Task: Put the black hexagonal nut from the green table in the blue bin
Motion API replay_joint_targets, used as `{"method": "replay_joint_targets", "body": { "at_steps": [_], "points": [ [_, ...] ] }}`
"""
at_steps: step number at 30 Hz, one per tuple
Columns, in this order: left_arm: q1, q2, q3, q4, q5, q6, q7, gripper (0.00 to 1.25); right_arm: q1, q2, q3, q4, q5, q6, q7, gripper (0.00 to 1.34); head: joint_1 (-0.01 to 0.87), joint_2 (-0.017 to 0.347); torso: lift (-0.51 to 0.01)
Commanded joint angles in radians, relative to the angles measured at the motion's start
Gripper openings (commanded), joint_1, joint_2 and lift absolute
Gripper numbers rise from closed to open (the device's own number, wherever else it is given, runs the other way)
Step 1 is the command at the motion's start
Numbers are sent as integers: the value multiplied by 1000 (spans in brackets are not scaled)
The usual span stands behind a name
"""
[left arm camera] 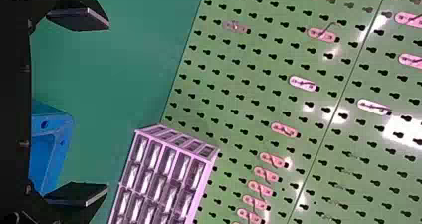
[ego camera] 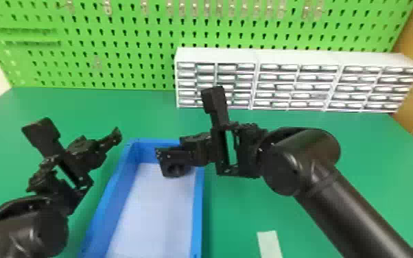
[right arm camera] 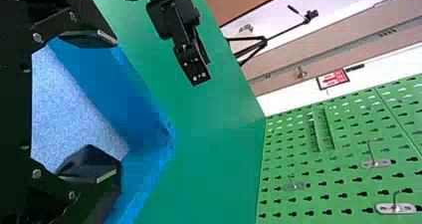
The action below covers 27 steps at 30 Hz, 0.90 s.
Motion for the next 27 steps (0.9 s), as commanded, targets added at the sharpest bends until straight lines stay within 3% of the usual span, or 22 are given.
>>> {"method": "replay_joint_targets", "body": {
  "at_steps": [1, 12, 15, 22, 27],
  "points": [
    [0, 0, -3, 0, 0, 0, 0, 1121, 0, -1, -1, 0, -1, 0, 0, 996, 666, 32, -100],
    [-2, 0, 0, 0, 0, 0, -2, 1121, 12, 1, -36, -6, 29, -2, 0, 996, 666, 32, -100],
    [-3, 0, -3, 0, 0, 0, -2, 1121, 44, 4, -103, -32, 105, -12, -5, 996, 666, 32, -100],
    [-3, 0, -8, 0, 0, 0, -2, 1121, 187, 15, -323, -147, 300, -63, -95, 996, 666, 32, -100],
    [-5, 0, -15, 0, 2, 0, 0, 1121, 259, 24, -438, -181, 385, -100, -98, 996, 666, 32, -100]
  ]
}}
